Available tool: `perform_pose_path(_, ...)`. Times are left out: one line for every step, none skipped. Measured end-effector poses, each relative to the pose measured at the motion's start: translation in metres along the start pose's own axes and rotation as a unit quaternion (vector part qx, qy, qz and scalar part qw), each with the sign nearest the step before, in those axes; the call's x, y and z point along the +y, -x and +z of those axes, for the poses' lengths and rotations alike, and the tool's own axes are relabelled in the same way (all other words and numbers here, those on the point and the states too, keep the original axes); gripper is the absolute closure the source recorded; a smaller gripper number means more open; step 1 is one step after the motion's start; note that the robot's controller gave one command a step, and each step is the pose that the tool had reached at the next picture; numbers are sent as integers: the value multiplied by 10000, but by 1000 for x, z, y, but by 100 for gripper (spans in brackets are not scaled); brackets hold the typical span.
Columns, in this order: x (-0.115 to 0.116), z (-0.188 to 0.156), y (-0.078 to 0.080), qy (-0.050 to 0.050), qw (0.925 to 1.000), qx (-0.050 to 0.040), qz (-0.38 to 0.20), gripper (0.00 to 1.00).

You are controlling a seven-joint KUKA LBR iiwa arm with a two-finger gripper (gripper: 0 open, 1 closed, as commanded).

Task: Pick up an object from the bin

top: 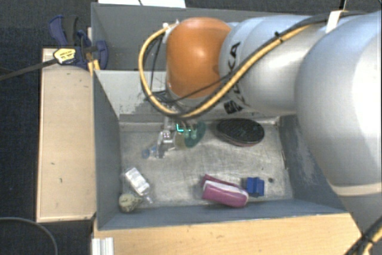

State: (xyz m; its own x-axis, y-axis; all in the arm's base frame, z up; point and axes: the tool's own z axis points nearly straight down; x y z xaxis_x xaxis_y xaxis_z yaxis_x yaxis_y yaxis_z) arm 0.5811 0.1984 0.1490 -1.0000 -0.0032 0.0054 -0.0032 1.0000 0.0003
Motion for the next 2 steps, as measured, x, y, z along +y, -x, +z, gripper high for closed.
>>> perform_pose_path(-66,79,1,-9,9974,-16,-716,0)
perform_pose_path(-62,75,2,3,9974,-37,-716,100)
